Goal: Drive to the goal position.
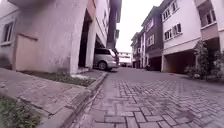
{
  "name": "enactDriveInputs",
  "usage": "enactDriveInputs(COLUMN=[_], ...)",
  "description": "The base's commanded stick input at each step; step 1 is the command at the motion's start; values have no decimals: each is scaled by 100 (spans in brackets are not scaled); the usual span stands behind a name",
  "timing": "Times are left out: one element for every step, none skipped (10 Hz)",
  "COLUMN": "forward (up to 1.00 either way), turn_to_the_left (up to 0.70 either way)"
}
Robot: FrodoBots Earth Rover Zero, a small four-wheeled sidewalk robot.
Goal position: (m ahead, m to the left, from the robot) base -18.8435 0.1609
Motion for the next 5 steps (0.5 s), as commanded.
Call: enactDriveInputs(forward=[0,0,0,0,0], turn_to_the_left=[-16,-70,-70,-70,-70])
